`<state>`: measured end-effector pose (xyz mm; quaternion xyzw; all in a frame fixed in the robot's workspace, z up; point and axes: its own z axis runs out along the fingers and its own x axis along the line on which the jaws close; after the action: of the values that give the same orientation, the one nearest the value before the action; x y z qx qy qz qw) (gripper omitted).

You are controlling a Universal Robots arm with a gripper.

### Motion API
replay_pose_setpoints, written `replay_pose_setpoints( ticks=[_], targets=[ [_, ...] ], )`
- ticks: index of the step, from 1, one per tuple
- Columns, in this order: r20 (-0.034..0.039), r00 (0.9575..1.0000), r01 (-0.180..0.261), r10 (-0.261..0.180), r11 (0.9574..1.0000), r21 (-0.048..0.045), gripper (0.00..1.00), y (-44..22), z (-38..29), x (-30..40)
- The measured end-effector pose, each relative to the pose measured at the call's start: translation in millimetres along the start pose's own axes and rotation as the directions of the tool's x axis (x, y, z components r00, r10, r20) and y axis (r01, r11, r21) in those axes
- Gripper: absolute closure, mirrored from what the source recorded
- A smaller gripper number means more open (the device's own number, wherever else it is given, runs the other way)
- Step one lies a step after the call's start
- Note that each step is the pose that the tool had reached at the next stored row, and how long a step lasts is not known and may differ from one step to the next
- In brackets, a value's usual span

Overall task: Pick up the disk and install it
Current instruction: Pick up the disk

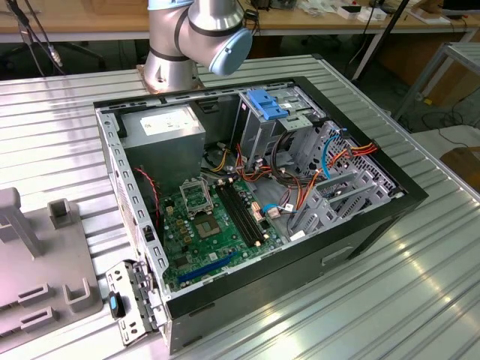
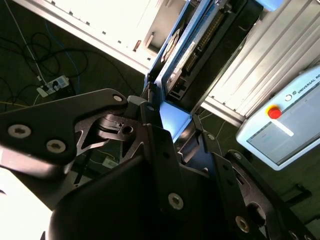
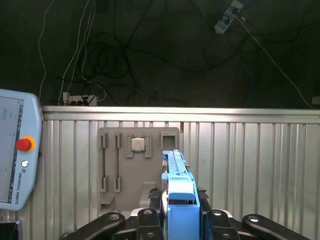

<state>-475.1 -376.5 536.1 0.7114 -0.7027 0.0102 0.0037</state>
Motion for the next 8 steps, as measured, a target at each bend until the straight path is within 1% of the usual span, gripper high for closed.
replay_pose_setpoints(
  ticks=[5,6,8],
  targets=[
    [0.0001,1.0,0.0,0.0,1.0,0.0002,0.64,-0.1,-0.4,0.0],
    [0.0,1.0,0.0,0.0,1.0,0.0001,0.64,-0.7,-0.4,0.0],
    [0.0,1.0,0.0,0.0,1.0,0.0001,0.64,-5.3,-0.2,0.1]
  ],
)
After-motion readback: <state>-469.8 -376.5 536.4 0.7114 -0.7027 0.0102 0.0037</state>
